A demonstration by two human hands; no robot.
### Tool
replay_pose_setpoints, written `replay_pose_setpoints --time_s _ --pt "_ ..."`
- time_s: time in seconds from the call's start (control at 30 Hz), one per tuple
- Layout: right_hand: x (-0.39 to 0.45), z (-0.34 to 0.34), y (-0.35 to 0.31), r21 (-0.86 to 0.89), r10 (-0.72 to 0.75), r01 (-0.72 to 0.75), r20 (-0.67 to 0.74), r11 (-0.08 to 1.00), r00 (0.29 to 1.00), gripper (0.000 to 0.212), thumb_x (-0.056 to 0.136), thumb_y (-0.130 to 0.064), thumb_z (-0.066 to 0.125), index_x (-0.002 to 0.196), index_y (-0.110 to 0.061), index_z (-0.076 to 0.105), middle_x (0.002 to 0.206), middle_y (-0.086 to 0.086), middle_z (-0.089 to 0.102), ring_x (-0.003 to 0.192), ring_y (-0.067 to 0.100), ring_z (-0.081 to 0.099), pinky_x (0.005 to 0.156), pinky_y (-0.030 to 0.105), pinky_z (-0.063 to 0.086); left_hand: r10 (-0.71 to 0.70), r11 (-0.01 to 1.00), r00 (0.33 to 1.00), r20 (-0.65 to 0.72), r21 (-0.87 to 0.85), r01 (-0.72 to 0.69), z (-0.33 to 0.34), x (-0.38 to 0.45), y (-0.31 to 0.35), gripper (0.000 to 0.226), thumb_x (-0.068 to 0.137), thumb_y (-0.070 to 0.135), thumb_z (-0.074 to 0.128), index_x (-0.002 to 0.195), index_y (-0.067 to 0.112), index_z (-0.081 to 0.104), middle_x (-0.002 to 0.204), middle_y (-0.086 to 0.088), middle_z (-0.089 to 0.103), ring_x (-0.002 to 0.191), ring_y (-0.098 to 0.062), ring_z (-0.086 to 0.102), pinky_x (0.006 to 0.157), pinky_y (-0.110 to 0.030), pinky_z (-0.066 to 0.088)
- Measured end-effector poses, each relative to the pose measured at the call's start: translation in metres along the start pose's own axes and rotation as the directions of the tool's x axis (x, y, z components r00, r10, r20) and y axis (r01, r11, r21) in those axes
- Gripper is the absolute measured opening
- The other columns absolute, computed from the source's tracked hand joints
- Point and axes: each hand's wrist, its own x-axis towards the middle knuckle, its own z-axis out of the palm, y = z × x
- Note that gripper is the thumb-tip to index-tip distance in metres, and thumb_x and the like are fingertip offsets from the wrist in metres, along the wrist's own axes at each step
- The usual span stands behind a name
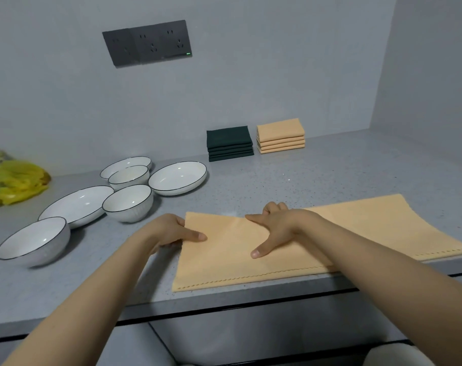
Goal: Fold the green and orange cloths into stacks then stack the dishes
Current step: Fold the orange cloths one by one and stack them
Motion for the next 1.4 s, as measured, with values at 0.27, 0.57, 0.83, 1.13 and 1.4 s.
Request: replay_pose_setpoints --time_s 0.27,0.57,0.83,1.13,1.4 --pt "-0.011 0.017 0.002 -0.039 -0.057 0.057 0.001 0.998 0.998 0.122 0.058 -0.076 0.067 0.146 -0.042 -0.009 0.153 -0.008 0.0 0.14 0.024 0.002 0.115 0.045 0.018 0.041 0.971 0.998 0.056 -0.238 -0.026 -0.005 -0.015 0.01 0.021 0.084 0.019 0.07 0.067 0.011 0.061 0.064 -0.004 0.067 0.05 -0.011 0.059 0.045 -0.019 0.043" --pt "-0.029 0.034 0.007 0.119 -0.138 0.142 -0.042 0.983 0.99 0.125 0.063 -0.067 0.071 0.148 -0.033 -0.014 0.157 -0.004 -0.018 0.144 0.02 -0.017 0.118 0.044 0.0 0.16 0.83 0.987 0.028 -0.544 -0.119 0.014 -0.026 0.06 0.013 0.084 0.021 0.068 0.084 0.01 0.06 0.078 -0.008 0.063 0.066 -0.017 0.057 0.063 -0.025 0.048" --pt "-0.065 0.042 0.045 0.811 0.174 0.394 -0.504 0.432 0.846 0.044 0.085 -0.048 0.058 0.123 -0.027 0.057 0.117 -0.008 0.056 0.096 0.004 0.057 0.082 0.02 0.043 0.231 0.825 0.973 -0.002 -0.53 -0.197 0.062 -0.027 0.12 0.021 0.086 0.032 0.067 0.082 0.013 0.06 0.063 0.001 0.057 0.059 -0.011 0.054 0.049 -0.016 0.049" --pt "-0.096 0.061 0.084 0.828 0.462 0.349 -0.541 0.438 0.703 0.019 0.096 -0.032 0.046 0.096 -0.024 0.063 0.072 0.0 0.07 0.048 0.013 0.054 0.052 0.025 0.04 0.197 0.923 0.978 0.07 -0.35 -0.161 0.135 -0.01 0.151 0.036 0.083 0.035 0.072 0.092 0.0 0.067 0.07 -0.014 0.072 0.05 -0.017 0.061 0.062 -0.025 0.055" --pt "-0.1 0.075 0.088 0.797 0.366 0.286 -0.521 0.533 0.771 0.015 0.089 -0.042 0.056 0.102 -0.034 0.058 0.055 -0.009 0.055 0.051 0.007 0.052 0.06 0.024 0.042 0.201 0.954 0.979 0.043 -0.234 -0.185 0.172 -0.001 0.146 0.037 0.084 0.04 0.069 0.088 0.003 0.067 0.071 -0.009 0.072 0.058 -0.018 0.067 0.061 -0.025 0.056"
